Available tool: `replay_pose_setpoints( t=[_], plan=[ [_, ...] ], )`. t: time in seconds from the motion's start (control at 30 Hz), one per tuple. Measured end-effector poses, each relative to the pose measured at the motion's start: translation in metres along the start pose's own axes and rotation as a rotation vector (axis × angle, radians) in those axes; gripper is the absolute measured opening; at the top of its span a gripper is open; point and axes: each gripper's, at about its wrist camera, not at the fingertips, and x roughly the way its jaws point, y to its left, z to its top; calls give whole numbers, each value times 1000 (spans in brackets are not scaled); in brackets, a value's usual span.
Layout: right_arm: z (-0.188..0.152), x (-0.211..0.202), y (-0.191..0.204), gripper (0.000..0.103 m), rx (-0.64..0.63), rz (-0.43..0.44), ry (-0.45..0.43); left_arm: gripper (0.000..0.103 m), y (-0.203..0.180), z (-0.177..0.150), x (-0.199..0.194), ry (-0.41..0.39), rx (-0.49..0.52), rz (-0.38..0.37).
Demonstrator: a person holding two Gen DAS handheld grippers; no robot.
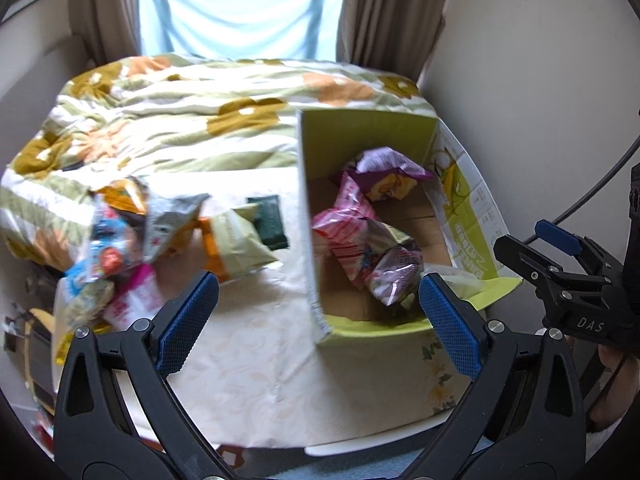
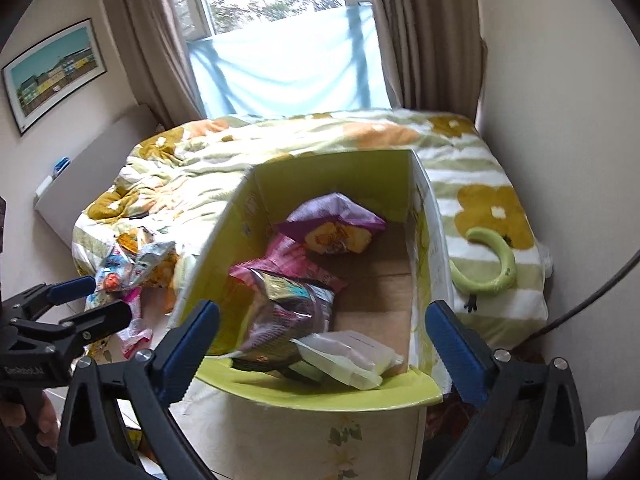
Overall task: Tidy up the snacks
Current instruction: 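Move both tools back over the snack pile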
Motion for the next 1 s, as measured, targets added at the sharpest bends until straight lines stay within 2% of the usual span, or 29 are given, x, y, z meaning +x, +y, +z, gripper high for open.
replay_pose_setpoints(
  t=[0.17, 0.27, 0.43, 0.53, 0.63, 0.83, 1.0],
  plan=[
    [4, -13, 26, 102, -31, 67, 2, 100, 36, -11, -40, -57, -39, 56],
    [3, -23, 46, 102, -35, 93, -42, 100, 66, -21, -64, -90, -60, 97],
    [-2, -31, 88, 102, -39, 63, -84, 100, 125, -41, -96, -140, -109, 159],
    [-9, -30, 118, 102, -29, 91, -75, 100, 161, -53, -109, -142, -116, 192],
    [-18, -25, 148, 102, -39, 82, -62, 100, 199, -64, -114, -109, -121, 225],
    [-35, -8, 202, 102, -70, 81, -31, 100, 267, -88, -102, -35, -138, 215],
    [-51, 18, 240, 102, -82, 80, 6, 100, 300, -103, -66, 43, -122, 102]
  ],
)
